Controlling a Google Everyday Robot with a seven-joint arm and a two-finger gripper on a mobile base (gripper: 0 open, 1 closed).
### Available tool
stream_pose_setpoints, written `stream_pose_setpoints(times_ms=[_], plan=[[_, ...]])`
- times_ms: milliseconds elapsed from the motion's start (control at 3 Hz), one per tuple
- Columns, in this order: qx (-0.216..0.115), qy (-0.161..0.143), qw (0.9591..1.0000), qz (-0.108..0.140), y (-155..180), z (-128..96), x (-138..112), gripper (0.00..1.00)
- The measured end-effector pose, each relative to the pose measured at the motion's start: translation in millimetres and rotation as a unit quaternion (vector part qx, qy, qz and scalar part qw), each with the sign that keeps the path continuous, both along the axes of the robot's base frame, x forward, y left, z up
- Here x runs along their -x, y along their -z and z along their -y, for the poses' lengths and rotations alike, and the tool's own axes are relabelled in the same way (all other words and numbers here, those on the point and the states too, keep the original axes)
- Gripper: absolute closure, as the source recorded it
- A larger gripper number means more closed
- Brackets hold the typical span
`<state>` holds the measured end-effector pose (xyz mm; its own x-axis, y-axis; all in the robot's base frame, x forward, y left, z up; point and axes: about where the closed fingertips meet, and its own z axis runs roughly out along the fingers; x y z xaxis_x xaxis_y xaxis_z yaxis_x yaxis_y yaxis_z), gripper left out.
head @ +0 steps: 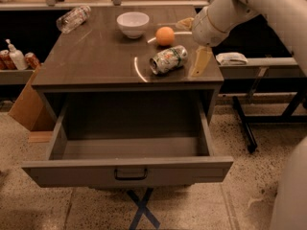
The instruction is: Place 7up can into top drawer
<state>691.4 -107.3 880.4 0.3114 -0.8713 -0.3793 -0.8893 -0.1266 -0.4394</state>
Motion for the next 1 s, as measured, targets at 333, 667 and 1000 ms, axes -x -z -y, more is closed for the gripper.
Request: stream_pose_setpoints(times_ms=[333,667,1000], plan=[[0.003,-0.006,0.9999,-0.008,5,-11,-9,0.0],[0.013,-0.007,0.9998,-0.016,12,-17,-16,0.0],[0.021,-0.006,0.9994,-0.026,20,-20,-21,0.0]])
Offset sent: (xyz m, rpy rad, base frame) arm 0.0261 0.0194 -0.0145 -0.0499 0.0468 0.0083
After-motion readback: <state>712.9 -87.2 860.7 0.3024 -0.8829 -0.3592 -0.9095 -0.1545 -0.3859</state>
